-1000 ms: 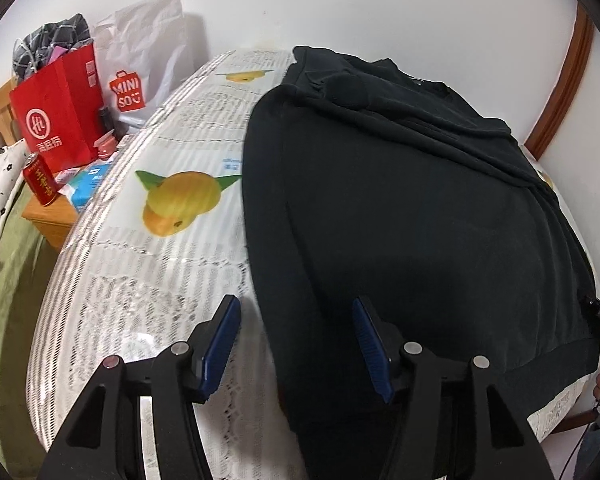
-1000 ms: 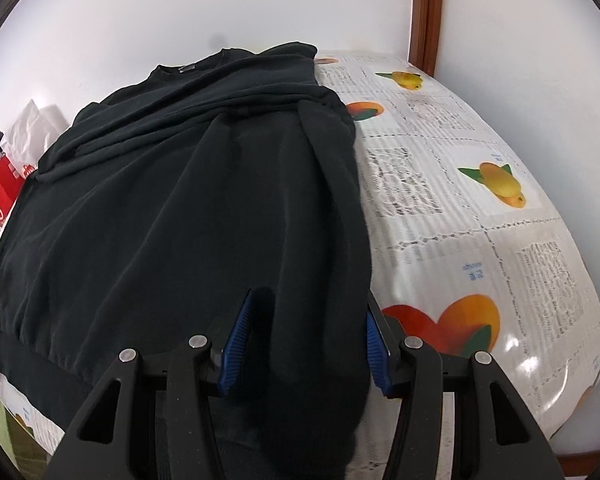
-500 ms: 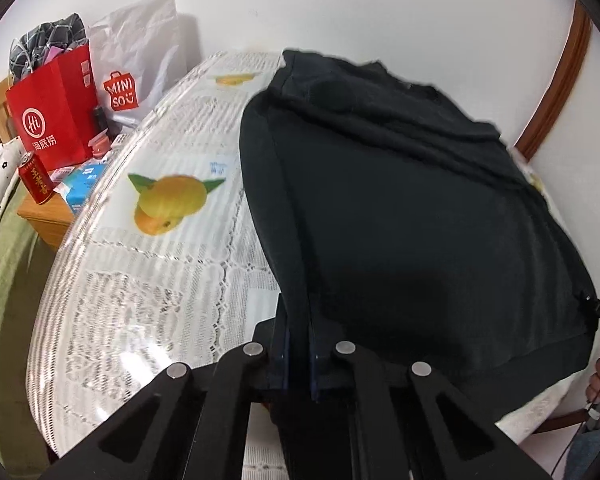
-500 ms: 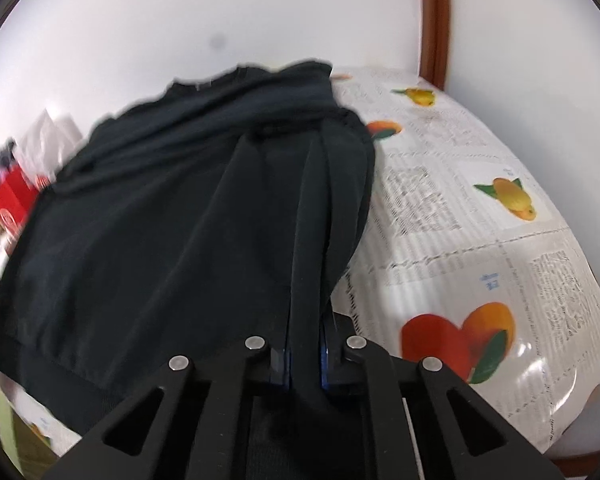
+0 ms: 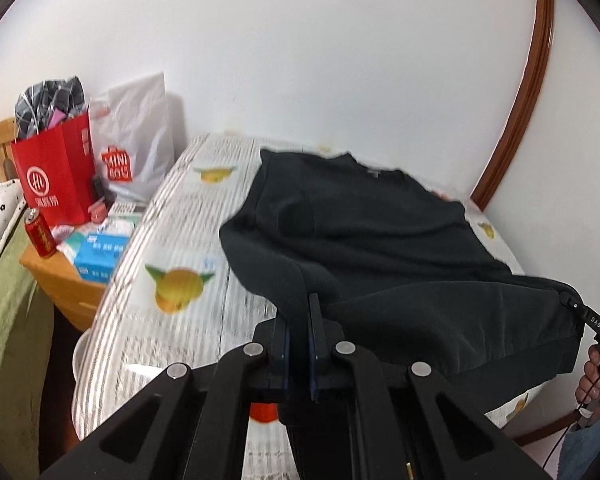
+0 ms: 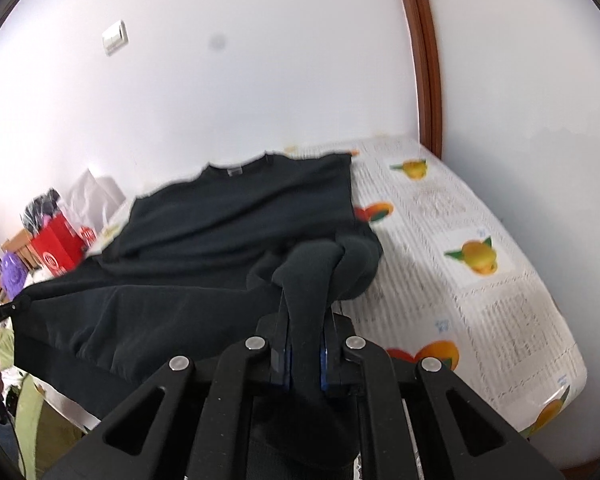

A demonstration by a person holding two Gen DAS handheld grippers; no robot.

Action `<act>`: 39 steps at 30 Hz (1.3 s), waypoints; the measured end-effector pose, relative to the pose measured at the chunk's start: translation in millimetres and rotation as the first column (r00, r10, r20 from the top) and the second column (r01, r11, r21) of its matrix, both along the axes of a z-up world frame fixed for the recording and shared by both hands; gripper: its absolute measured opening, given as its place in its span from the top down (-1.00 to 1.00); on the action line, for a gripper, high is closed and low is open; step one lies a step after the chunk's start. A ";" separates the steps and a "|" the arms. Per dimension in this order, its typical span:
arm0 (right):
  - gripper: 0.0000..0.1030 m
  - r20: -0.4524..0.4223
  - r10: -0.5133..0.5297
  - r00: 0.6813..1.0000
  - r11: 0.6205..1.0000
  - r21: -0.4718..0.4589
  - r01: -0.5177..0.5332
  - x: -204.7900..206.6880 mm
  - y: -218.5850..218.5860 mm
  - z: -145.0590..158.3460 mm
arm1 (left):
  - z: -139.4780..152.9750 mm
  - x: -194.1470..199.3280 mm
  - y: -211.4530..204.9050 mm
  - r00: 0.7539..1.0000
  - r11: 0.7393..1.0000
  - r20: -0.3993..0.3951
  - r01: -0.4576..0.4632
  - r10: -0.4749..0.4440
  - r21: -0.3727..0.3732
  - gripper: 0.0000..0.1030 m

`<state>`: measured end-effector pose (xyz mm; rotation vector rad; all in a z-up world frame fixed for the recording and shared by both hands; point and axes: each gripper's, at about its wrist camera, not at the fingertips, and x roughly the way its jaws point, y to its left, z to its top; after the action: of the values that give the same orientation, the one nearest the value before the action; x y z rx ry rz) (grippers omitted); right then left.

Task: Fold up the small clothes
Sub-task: 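Lift the held hem with both grippers and fold it toward the collar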

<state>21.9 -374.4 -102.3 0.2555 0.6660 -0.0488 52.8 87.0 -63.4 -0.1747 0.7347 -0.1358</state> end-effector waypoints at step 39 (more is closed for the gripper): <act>0.79 -0.196 0.010 0.981 0.997 0.081 0.006 267.8 -29.5 -64.1 | -64.4 237.6 -14.3 0.980 0.990 -0.154 -0.117 0.128 0.079 0.80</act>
<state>289.7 -403.8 -166.4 0.3316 0.8655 -0.0451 290.4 72.7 -127.9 -0.1657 0.8836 0.0220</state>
